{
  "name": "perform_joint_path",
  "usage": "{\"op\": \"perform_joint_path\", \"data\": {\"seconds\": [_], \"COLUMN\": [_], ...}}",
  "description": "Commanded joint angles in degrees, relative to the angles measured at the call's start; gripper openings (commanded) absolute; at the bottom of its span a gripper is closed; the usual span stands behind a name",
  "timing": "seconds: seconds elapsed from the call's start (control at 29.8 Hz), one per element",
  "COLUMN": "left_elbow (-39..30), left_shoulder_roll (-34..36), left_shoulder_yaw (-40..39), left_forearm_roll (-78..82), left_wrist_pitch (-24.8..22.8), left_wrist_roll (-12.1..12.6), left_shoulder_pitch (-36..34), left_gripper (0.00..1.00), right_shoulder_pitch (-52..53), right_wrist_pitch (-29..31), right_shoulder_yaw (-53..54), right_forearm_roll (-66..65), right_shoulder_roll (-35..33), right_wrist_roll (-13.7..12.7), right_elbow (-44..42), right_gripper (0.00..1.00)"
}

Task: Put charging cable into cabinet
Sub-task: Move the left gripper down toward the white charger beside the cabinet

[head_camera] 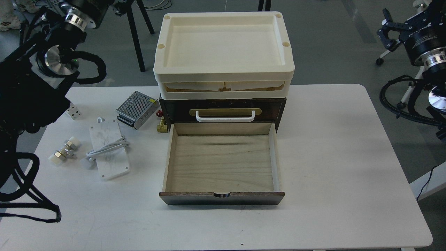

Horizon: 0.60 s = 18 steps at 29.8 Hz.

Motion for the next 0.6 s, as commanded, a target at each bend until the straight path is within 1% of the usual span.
{"op": "perform_joint_path", "data": {"seconds": [0.0, 0.1, 0.17, 0.2, 0.27, 0.3, 0.34, 0.37, 0.4, 0.44, 0.5, 0.57], "left_elbow": [-0.04, -0.04, 0.13, 1.00, 5.29, 6.88, 6.55, 5.59, 3.67, 1.30, -6.59, -18.35], "left_shoulder_roll": [-0.23, -0.23, 0.29, 0.74, 1.00, 0.83, 0.74, 0.83, 1.09, 1.35, 3.36, 8.01], "left_shoulder_yaw": [-0.27, -0.28, -0.63, -1.06, -2.11, -3.17, -4.39, -5.71, -7.29, -8.70, -12.21, -14.42], "left_forearm_roll": [-0.16, -0.25, -0.51, -0.60, -0.68, -0.77, -0.95, -1.04, -1.12, -1.13, -1.04, -0.43], "left_wrist_pitch": [0.00, 0.00, 0.00, 0.00, 0.00, 0.00, 0.00, 0.00, 0.00, 0.00, 0.00, 0.00], "left_wrist_roll": [-0.58, 0.03, -0.58, -0.67, -1.19, -2.24, -4.17, -6.80, -9.60, -9.60, -9.60, -9.60], "left_shoulder_pitch": [0.19, 0.19, 0.27, 0.45, 1.06, 1.24, 1.33, 1.59, 2.46, 3.86, 7.38, 10.80], "left_gripper": [1.00, 1.00, 1.00, 1.00, 1.00, 1.00, 1.00, 1.00, 1.00, 1.00, 1.00, 1.00], "right_shoulder_pitch": [0.41, 0.41, 0.50, 0.50, 0.41, 0.41, 0.33, 0.15, -0.02, -0.03, -0.38, -1.34], "right_wrist_pitch": [0.00, 0.00, 0.00, 0.00, 0.00, 0.00, 0.00, 0.00, 0.00, 0.00, 0.00, 0.00], "right_shoulder_yaw": [1.32, 2.38, 2.56, 2.82, 3.87, 4.75, 5.63, 6.51, 7.47, 8.26, 9.06, 9.06], "right_forearm_roll": [-0.01, -0.01, -0.01, -0.01, -0.01, -0.01, 0.08, 0.08, 0.34, 0.34, 0.34, 0.34], "right_shoulder_roll": [0.26, 0.44, 0.44, 0.44, 0.17, -0.26, -0.53, -0.70, -1.49, -2.89, -6.49, -8.34], "right_wrist_roll": [0.04, 0.04, 0.04, 0.04, 0.04, 0.04, -0.05, -0.05, -0.05, -0.14, -0.14, -0.14], "right_elbow": [-0.20, -0.11, 0.15, 0.15, 0.06, 0.06, 0.24, 0.59, 0.85, 1.03, 1.64, 1.65], "right_gripper": [1.00, 1.00, 1.00, 1.00, 1.00, 1.00, 1.00, 1.00, 1.00, 1.00, 1.00, 1.00]}}
